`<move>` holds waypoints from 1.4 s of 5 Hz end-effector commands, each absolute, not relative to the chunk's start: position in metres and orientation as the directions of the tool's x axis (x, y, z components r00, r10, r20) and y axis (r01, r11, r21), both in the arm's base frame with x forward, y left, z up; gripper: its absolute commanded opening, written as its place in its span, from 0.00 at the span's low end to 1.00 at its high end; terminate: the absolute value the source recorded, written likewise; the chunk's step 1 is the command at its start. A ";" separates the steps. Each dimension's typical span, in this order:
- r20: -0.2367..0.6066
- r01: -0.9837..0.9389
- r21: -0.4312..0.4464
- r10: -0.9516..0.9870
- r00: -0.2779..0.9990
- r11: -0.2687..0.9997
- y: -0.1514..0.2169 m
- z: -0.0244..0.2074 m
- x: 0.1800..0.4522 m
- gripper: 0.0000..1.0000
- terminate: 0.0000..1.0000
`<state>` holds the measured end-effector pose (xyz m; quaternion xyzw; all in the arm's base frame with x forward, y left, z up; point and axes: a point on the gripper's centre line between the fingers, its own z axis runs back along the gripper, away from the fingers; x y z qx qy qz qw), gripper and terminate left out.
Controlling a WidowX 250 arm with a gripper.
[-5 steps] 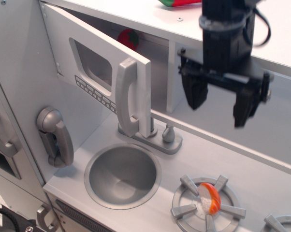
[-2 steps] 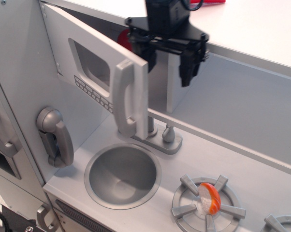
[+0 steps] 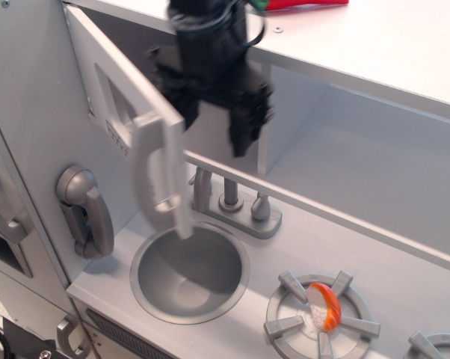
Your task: Open microwave
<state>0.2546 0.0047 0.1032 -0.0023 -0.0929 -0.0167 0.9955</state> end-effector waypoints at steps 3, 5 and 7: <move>0.234 0.103 -0.062 -0.086 0.968 0.993 0.047 0.151 0.211 1.00 0.00; 0.222 0.091 -0.113 -0.064 0.973 0.990 0.058 0.202 0.249 1.00 0.00; 0.222 0.091 -0.113 -0.064 0.973 0.990 0.058 0.202 0.249 1.00 1.00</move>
